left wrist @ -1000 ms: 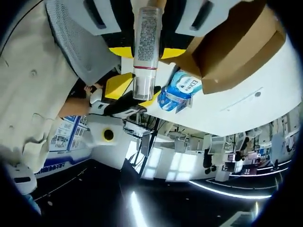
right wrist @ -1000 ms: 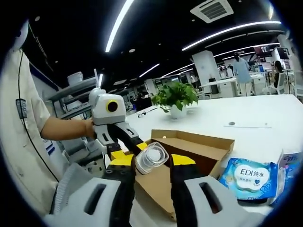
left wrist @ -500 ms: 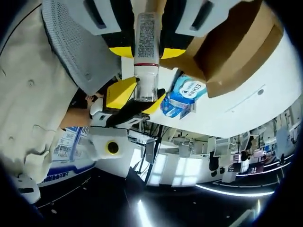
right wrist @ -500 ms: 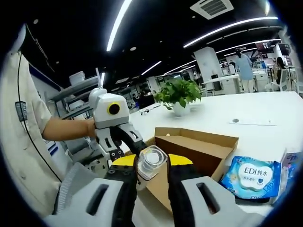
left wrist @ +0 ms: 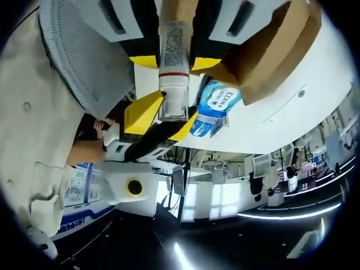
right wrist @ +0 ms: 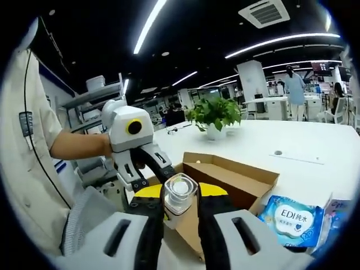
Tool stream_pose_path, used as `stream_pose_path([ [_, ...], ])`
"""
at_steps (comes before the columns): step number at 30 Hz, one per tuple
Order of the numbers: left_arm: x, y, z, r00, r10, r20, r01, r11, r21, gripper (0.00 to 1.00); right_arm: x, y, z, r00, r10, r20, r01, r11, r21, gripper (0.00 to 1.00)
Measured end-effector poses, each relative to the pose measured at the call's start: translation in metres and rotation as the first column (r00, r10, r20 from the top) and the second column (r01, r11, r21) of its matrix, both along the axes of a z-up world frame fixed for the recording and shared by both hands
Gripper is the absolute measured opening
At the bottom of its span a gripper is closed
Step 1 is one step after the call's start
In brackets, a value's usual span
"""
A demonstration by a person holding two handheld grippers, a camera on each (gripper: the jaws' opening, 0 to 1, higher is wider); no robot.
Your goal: Operate the shoe box by opening the lid, removing the specified soft item, and placing it in the target area until the item is outside and the box remains undamaged.
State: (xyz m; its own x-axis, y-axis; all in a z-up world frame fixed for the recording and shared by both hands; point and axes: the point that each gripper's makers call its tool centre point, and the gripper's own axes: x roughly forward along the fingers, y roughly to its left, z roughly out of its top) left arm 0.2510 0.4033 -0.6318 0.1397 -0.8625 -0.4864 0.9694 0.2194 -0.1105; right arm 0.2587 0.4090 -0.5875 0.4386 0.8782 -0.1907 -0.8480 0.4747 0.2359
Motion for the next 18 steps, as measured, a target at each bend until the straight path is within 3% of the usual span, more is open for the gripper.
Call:
stream_pose_path([
  [10, 0.0061, 0.0043, 0.0048, 0.998, 0.032, 0.055, -0.033, 0.999, 0.009, 0.32, 0.0012, -0.0006, 0.0031, 1.0, 0.01, 0.017, -0.01, 1.0, -0.015, 0.19],
  [18, 0.0085, 0.0099, 0.0093, 0.996, 0.074, 0.058, -0.073, 0.997, -0.01, 0.4, 0.0043, -0.002, 0.0081, 0.999, 0.008, 0.033, -0.008, 1.0, -0.018, 0.19],
])
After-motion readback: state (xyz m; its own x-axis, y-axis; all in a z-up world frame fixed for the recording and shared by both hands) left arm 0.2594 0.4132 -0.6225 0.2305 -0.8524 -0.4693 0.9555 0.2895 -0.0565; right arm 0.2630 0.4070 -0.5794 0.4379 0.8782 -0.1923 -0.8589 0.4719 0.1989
